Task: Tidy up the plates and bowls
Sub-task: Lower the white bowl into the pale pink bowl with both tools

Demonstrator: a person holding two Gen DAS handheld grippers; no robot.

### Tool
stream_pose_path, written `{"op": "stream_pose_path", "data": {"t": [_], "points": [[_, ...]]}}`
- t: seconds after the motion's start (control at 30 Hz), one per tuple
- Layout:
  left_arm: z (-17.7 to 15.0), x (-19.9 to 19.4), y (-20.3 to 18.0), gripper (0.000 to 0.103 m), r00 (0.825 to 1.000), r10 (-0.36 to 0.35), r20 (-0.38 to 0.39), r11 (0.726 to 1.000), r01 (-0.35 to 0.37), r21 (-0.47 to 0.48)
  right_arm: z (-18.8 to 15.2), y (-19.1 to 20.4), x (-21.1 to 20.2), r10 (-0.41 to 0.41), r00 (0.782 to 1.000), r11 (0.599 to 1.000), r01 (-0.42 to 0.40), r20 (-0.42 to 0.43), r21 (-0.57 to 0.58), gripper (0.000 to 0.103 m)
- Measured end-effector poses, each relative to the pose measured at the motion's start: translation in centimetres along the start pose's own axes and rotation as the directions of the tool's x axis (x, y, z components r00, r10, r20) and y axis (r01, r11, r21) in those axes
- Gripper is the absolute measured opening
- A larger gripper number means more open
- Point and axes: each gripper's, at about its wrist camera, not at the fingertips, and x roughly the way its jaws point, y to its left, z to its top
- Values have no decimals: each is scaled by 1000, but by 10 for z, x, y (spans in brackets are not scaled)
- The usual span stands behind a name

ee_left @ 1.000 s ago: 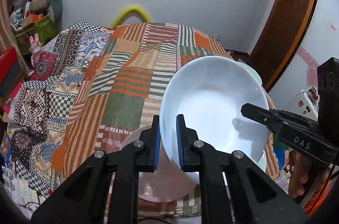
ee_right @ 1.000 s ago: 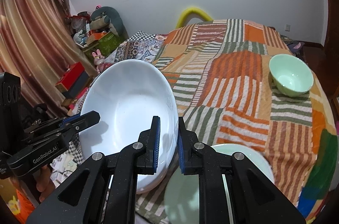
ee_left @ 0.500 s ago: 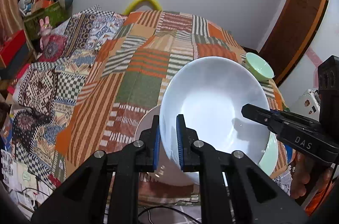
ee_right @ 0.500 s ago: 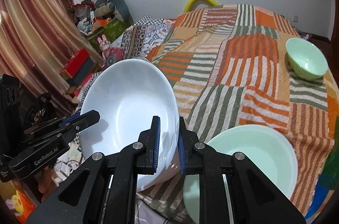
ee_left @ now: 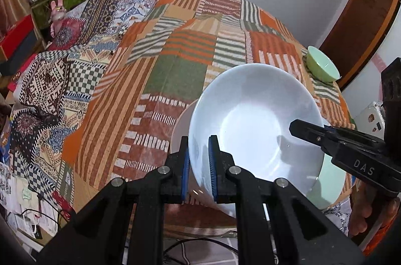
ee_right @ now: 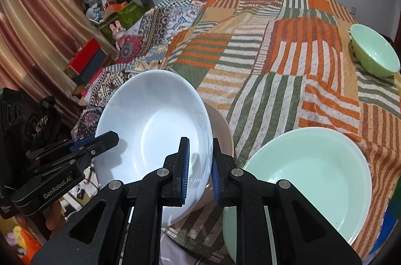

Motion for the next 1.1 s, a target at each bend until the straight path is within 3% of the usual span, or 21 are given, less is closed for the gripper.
{"op": "stream_pose_path", "data": {"t": [0.6,1.1], "points": [[-6,33,18,13,997,18,-73,999,-21,-42,-4,3,29,-26,997,1000,25,-74,-16,16],[-1,45,21,13,996,66,-64,998,-67,-18,-7,5,38,-30,995,999,27,-98,-34,16]]}}
